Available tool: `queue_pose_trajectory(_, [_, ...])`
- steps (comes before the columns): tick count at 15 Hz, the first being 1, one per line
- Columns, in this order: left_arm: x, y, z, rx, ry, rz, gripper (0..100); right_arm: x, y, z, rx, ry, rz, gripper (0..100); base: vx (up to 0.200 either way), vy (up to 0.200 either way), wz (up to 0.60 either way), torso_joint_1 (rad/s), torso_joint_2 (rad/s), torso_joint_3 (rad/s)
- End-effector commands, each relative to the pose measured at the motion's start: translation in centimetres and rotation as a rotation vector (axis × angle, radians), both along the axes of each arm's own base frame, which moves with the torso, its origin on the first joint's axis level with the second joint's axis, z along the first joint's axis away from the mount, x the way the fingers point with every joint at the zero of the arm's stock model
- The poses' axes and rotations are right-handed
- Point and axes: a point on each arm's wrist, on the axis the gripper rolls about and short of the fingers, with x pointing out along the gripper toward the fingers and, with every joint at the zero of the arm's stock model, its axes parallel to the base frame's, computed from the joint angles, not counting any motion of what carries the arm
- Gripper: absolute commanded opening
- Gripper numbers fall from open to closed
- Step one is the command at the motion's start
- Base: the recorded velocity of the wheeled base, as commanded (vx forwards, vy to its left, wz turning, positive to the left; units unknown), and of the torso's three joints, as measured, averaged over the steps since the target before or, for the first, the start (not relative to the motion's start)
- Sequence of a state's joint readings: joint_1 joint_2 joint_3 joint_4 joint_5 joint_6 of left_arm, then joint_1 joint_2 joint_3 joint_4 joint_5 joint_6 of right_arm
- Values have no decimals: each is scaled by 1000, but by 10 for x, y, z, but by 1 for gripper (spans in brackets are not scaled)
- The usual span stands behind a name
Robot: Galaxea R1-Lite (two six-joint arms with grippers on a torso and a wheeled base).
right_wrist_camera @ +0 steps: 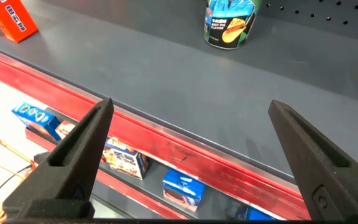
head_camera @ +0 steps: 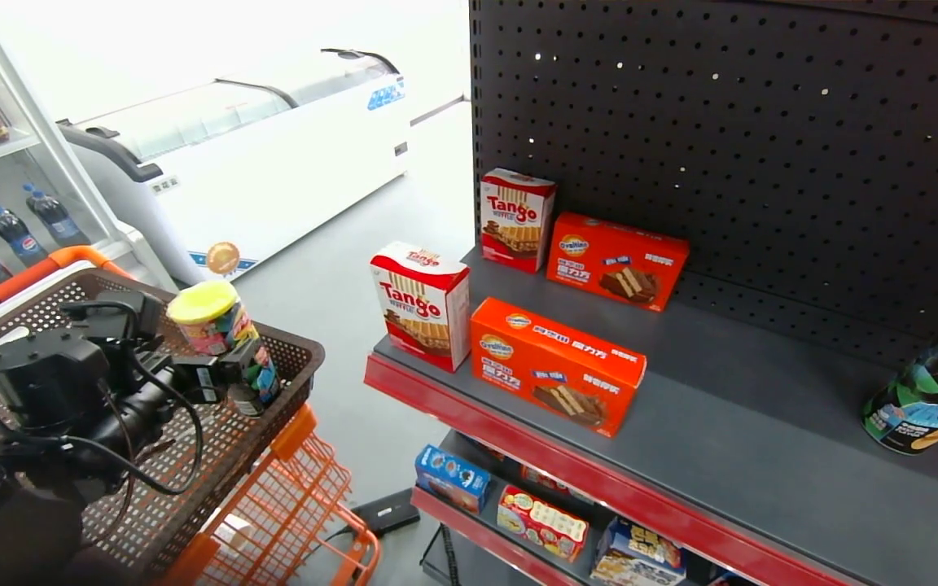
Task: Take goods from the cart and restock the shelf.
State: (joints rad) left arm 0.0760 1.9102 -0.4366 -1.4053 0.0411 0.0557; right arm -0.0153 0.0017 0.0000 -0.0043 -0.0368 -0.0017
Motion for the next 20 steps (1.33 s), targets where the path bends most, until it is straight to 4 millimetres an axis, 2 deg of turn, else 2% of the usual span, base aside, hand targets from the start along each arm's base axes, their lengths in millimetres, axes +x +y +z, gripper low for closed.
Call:
queue_pose_trajectory(1, [23, 2, -15, 1, 19, 1, 100, 0, 0, 0, 0, 1, 0, 100, 0, 0, 0, 0, 0, 0])
queue_pose_trajectory(6, [61, 5, -31, 8, -25, 2, 100, 0, 0, 0, 0, -1, 0, 100, 0, 0, 0, 0, 0, 0])
queue_pose_trajectory(10, [74, 9, -42, 9, -21, 10, 100, 0, 0, 0, 0, 1, 0, 100, 0, 0, 0, 0, 0, 0])
queue_pose_trajectory(11, [76, 10, -42, 9, -24, 11, 0, 0, 0, 0, 0, 1, 0, 100, 0, 0, 0, 0, 0, 0])
queue_pose_trajectory(14, [85, 15, -42, 11, -41, 21, 0, 0, 0, 0, 0, 1, 0, 100, 0, 0, 0, 0, 0, 0])
queue_pose_trajectory(16, [89, 16, -34, 12, -78, 15, 0, 0, 0, 0, -1, 0, 0, 100, 0, 0, 0, 0, 0, 0])
queue_pose_trajectory(18, [85, 14, -13, 20, -131, -16, 0, 0, 0, 0, 0, 1, 0, 100, 0, 0, 0, 0, 0, 0])
queue_pose_trajectory(20, [71, 10, 22, 27, -186, -28, 0, 0, 0, 0, 0, 1, 0, 100, 0, 0, 0, 0, 0, 0])
